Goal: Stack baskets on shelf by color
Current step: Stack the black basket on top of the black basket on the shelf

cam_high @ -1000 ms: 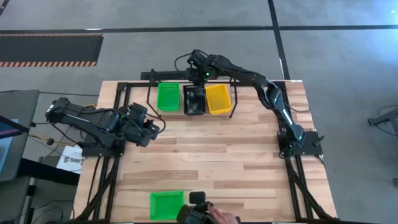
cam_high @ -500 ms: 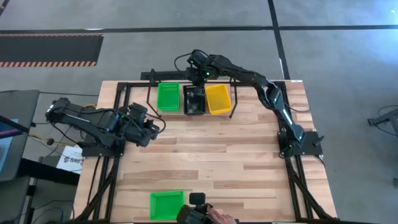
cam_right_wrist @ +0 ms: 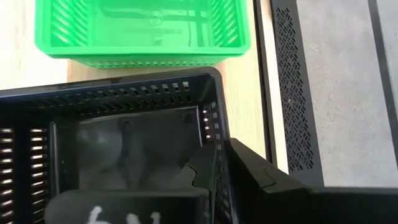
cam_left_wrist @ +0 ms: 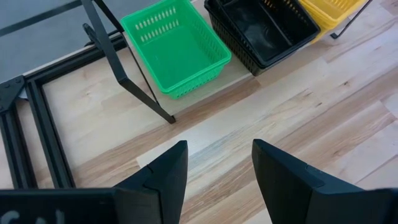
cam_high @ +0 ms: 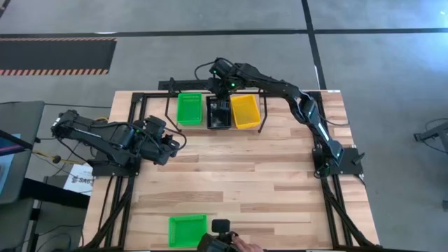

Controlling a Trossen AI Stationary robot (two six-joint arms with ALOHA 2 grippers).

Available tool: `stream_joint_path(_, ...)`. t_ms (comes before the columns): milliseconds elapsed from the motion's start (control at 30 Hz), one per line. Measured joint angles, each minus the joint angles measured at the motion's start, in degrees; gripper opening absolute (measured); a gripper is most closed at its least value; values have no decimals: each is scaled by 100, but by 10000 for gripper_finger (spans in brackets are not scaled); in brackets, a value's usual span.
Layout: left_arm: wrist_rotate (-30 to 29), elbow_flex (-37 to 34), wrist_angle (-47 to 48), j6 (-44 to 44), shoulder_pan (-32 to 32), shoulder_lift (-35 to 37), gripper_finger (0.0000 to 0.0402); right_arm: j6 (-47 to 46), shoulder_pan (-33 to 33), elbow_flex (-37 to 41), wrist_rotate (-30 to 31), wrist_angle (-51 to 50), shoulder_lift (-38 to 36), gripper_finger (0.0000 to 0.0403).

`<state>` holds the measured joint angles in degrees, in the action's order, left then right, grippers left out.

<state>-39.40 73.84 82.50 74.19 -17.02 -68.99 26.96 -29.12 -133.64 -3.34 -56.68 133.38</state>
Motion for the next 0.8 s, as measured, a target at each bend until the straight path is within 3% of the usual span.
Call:
stream_joint_path(467,0,0,-10,0,0,0,168,179,-66,716,52,466,6,56)
stream_joint_path(800,0,0,-9,-3,2,-1,168,2,68,-122,222,163,-69,56)
